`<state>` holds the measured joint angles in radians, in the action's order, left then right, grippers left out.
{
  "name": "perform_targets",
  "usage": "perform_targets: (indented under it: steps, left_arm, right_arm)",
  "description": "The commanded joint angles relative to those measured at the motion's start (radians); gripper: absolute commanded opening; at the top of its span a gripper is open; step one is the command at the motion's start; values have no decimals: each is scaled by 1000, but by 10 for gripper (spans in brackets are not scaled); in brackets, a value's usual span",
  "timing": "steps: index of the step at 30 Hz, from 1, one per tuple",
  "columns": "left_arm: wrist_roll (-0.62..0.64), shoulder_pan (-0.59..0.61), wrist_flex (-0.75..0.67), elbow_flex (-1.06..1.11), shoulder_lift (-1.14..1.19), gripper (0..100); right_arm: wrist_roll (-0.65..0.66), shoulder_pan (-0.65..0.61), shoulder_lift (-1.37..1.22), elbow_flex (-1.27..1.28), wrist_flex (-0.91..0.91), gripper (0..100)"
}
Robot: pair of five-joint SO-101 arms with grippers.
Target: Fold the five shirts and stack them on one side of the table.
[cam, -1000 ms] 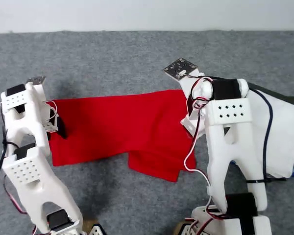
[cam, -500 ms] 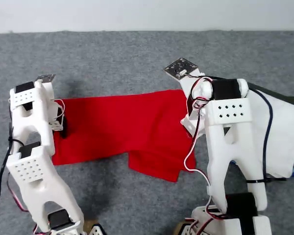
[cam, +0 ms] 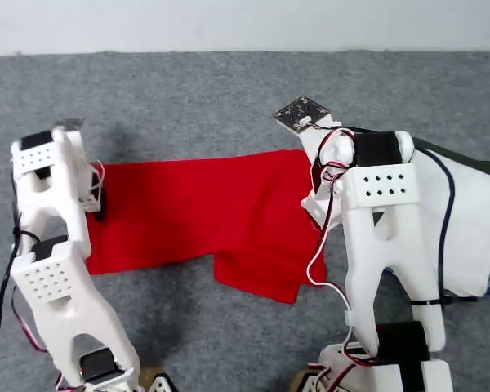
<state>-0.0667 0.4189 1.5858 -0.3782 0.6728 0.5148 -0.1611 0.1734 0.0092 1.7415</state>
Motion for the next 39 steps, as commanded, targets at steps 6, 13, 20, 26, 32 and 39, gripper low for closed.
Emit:
perform_targets:
  steps: [6, 13, 20, 26, 32, 39]
  left_arm:
    - [9, -11, 32, -105, 5, 86]
    - [8, -6, 23, -77, 6, 90]
    - [8, -8, -54, 19, 6, 90]
    - [8, -9, -83, 51, 5, 85]
    - [8, -9, -55, 12, -6, 14]
    - [8, -9, 26, -145, -6, 13]
  right_arm:
    - [-5, -1, 2, -5, 13, 281]
    - [-5, -1, 2, -5, 12, 281]
    - [-6, -1, 2, -5, 13, 281]
    - [-6, -4, 2, -5, 13, 281]
    - [-8, -4, 2, -5, 13, 281]
    - [-9, -4, 2, -5, 13, 281]
